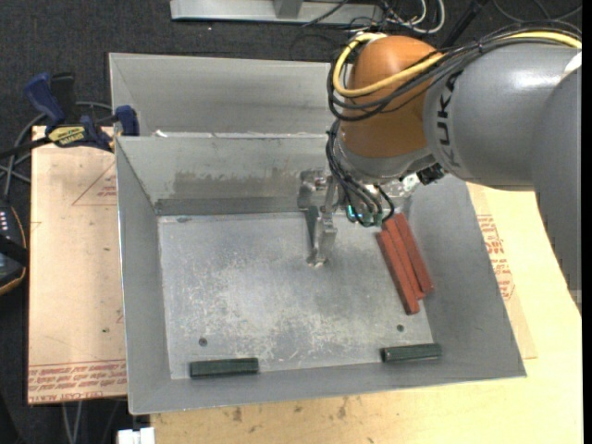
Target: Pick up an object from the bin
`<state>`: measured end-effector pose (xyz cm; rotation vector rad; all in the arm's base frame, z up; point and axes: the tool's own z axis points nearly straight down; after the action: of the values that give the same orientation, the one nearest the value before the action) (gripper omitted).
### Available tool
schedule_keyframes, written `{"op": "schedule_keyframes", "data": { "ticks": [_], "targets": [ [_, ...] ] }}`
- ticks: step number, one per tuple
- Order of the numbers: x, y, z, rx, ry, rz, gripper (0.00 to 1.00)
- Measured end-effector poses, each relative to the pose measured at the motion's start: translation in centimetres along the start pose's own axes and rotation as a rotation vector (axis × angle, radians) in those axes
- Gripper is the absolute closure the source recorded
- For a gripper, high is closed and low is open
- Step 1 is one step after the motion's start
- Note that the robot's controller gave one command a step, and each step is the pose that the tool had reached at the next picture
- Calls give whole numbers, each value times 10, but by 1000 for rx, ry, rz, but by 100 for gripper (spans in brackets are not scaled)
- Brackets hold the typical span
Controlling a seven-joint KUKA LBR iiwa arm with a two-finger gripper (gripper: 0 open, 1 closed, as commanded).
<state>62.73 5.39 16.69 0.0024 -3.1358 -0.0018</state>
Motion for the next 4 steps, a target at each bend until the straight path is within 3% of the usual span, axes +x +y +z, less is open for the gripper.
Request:
{"op": "schedule_keyframes", "data": {
  "ticks": [1, 2, 3, 4],
  "targets": [
    [-23, -53, -58, 4, -14, -225, 0],
    [-10, -66, 16, 1, -3, -503, 0],
    [-15, -61, 66, 1, -5, -1116, 0],
    [-26, -53, 91, 5, -10, -1332, 0]
  ]
}}
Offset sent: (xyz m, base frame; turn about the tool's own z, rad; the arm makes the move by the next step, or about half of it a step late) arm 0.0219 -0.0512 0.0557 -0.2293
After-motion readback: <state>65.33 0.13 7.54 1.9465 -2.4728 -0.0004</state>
